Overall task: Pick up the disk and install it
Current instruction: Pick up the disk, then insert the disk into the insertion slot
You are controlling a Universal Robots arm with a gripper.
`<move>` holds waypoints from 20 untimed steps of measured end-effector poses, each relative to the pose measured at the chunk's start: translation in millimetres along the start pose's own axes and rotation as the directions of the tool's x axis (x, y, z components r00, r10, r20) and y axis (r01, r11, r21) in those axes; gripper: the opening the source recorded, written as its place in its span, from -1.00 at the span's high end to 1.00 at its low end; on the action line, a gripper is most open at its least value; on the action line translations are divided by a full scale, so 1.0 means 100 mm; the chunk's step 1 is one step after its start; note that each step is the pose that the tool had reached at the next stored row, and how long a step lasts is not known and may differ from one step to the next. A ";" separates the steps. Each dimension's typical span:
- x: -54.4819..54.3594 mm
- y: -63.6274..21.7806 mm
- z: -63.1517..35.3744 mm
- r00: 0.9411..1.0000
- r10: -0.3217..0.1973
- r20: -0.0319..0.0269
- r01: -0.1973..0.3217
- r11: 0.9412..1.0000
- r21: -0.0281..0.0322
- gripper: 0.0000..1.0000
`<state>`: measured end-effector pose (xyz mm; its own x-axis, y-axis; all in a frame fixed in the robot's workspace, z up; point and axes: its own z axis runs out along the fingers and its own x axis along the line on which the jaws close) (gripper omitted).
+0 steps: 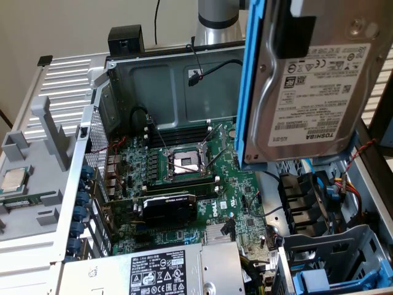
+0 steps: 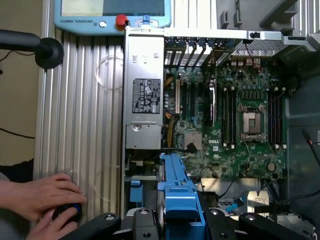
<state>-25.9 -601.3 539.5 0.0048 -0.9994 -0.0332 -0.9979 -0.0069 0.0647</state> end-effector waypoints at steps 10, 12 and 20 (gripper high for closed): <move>0.06 -0.424 -0.035 1.000 0.000 0.000 0.000 1.000 0.000 0.25; 0.10 -0.477 -0.040 1.000 0.000 0.000 0.000 1.000 0.000 0.25; 0.22 -0.573 -0.050 1.000 0.000 0.000 0.000 1.000 0.000 0.25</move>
<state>31.8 -623.4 540.1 0.0047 -0.9994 -0.0332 -0.9979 -0.0069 0.0647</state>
